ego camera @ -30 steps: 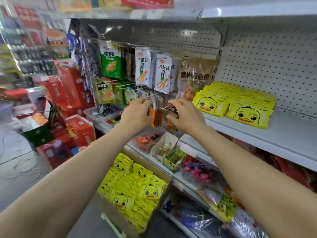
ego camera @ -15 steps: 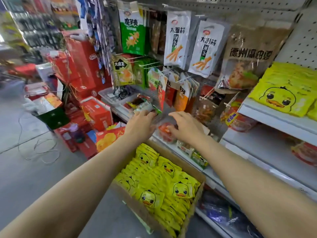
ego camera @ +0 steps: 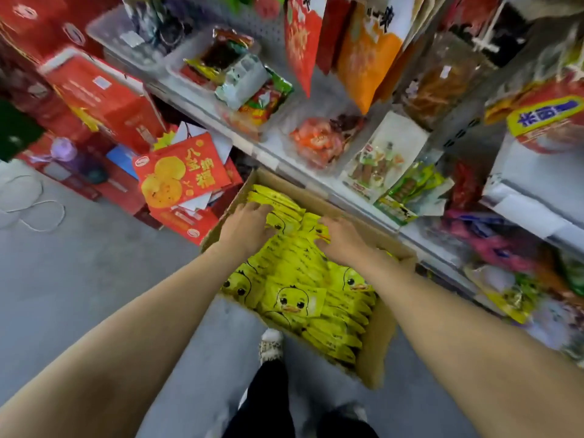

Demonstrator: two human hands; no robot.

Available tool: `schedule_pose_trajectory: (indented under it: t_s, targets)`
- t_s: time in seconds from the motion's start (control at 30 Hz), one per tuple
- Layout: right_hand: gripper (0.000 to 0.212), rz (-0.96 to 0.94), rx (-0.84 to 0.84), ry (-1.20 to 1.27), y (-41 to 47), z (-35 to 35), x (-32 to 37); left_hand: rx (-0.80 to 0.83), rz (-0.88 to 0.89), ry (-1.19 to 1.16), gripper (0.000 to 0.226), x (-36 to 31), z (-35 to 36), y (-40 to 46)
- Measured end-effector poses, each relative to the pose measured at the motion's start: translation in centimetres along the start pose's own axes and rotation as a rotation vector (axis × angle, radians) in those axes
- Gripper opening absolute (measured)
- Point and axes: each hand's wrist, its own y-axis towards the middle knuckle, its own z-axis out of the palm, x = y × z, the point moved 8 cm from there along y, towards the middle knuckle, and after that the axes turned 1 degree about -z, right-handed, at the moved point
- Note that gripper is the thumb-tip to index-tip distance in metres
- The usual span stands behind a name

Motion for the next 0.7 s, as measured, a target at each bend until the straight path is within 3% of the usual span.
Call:
schedule_pose_trajectory:
  t_s: [0.17,0.53,0.7]
  targets:
    - [0.053,0.112,0.008,0.026,2.7,3.9,-2.7,0.065,-0.048,-0.06,0.059,3.2,5.3,2.3]
    - [0.069,0.225,-0.07,0.013,6.7,7.5,-7.2,-0.047,0.015,-0.047,0.063,4.5,8.0,8.3]
    - [0.061,0.247,-0.115,-0.162,8.1,8.0,-7.7,-0.093,-0.001,-0.014,0.054,5.5,7.9,8.7]
